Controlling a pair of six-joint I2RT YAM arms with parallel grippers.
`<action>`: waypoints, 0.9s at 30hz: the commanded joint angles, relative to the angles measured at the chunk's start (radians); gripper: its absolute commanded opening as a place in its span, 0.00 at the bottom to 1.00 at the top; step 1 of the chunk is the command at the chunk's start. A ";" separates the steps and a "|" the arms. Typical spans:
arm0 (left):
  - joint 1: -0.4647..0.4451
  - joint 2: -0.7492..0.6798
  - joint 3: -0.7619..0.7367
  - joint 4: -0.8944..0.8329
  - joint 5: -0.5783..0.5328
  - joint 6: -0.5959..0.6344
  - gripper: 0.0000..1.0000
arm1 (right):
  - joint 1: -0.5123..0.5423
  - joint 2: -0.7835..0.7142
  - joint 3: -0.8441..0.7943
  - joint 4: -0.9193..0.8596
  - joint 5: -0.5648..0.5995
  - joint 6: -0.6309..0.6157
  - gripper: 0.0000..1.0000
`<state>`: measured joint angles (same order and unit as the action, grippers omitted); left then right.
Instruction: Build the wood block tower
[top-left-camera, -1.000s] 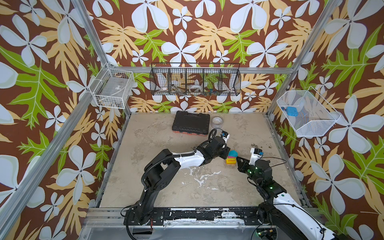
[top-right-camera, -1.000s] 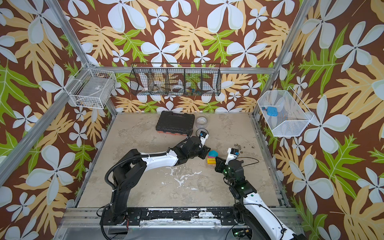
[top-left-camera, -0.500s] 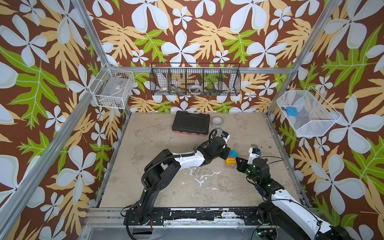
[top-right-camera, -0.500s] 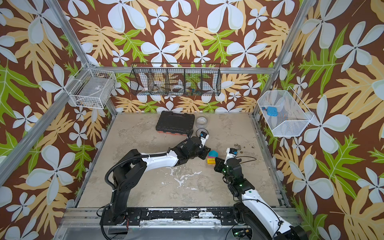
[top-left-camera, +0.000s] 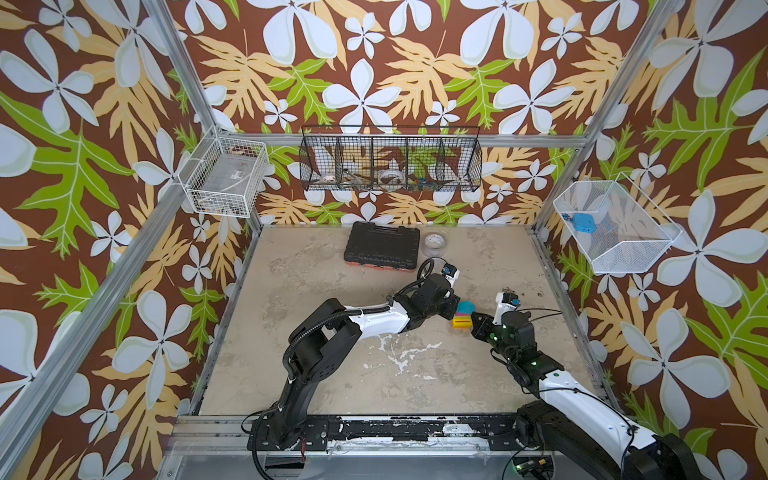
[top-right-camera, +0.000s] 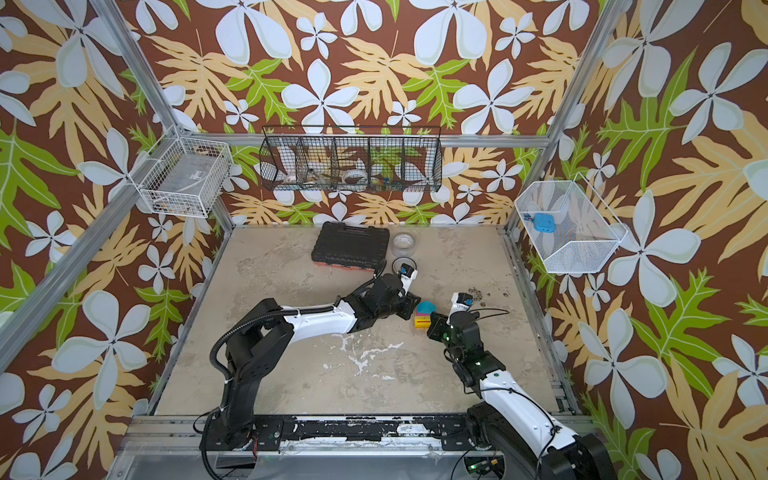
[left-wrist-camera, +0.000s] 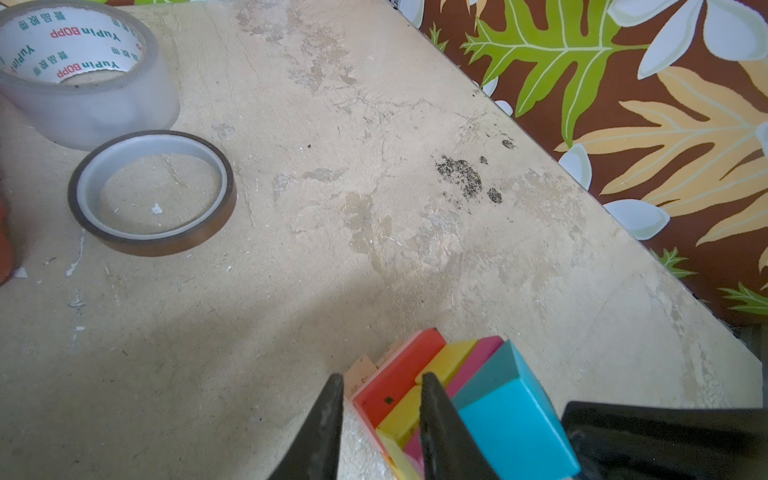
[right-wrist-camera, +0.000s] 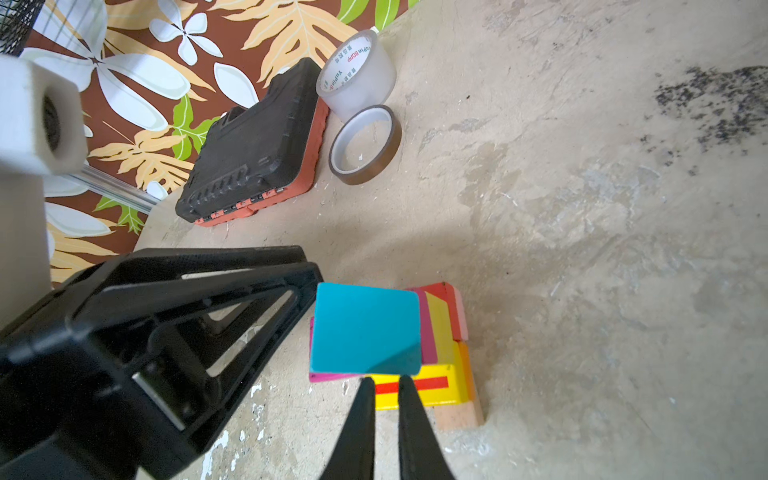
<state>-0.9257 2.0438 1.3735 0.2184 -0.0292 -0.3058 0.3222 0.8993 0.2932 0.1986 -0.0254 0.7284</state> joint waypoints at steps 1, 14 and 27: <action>-0.001 -0.011 -0.001 0.012 -0.011 0.020 0.33 | 0.002 0.011 0.008 0.031 0.016 -0.003 0.13; -0.002 -0.016 -0.007 0.016 -0.011 0.023 0.33 | 0.002 0.024 0.017 0.030 0.015 -0.002 0.11; -0.002 -0.046 -0.035 0.032 -0.016 0.020 0.32 | 0.001 0.008 0.007 0.024 0.006 0.007 0.21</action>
<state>-0.9257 2.0140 1.3430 0.2214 -0.0345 -0.2863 0.3229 0.9150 0.3019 0.2089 -0.0254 0.7288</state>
